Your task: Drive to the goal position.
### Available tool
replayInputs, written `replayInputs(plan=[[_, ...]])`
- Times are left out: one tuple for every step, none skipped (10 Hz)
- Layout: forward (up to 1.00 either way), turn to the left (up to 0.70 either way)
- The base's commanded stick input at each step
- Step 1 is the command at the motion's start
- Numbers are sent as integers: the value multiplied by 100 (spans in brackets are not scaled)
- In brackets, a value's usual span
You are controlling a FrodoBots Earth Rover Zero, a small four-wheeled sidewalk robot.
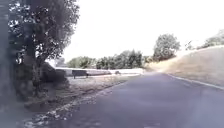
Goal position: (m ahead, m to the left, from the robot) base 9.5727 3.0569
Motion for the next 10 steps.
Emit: replayInputs(plan=[[100, 0], [100, 0], [100, 0], [100, 0], [100, 0], [100, 0], [100, 0], [100, 0], [100, 0], [100, 0]])
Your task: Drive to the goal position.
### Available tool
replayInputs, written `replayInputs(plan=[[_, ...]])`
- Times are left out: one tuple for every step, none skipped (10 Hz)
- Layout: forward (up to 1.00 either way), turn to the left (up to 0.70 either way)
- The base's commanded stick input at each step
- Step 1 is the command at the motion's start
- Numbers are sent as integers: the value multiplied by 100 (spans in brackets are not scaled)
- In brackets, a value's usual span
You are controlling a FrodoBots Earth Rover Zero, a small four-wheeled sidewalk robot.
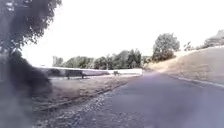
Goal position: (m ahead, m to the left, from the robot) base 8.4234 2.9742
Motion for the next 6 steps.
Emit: replayInputs(plan=[[100, 0], [100, 0], [100, 0], [100, 0], [100, 0], [100, 0]])
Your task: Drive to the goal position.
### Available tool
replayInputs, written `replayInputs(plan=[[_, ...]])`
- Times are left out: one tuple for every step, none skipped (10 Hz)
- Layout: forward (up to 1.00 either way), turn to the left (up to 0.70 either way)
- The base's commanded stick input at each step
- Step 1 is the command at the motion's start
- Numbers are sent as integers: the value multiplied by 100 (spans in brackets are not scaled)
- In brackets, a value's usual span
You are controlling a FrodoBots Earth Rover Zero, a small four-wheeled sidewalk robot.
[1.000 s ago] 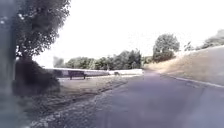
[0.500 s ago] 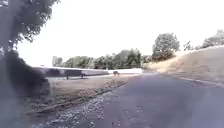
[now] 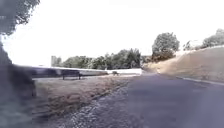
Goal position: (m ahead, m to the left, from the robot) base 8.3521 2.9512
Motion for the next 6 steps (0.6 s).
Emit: replayInputs(plan=[[100, 0], [100, 0], [100, 0], [100, 0], [100, 0], [100, 0]])
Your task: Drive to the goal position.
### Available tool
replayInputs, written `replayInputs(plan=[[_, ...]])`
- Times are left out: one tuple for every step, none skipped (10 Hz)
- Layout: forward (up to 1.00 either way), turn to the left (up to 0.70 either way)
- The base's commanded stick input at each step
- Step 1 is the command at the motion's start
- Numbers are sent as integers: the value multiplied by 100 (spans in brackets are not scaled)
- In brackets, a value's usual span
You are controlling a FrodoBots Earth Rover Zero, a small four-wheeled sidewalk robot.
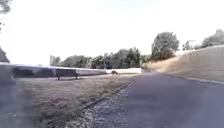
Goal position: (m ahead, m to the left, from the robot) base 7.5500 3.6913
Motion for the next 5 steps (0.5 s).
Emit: replayInputs(plan=[[100, 1], [100, 8], [100, 14], [100, 20], [100, 26]])
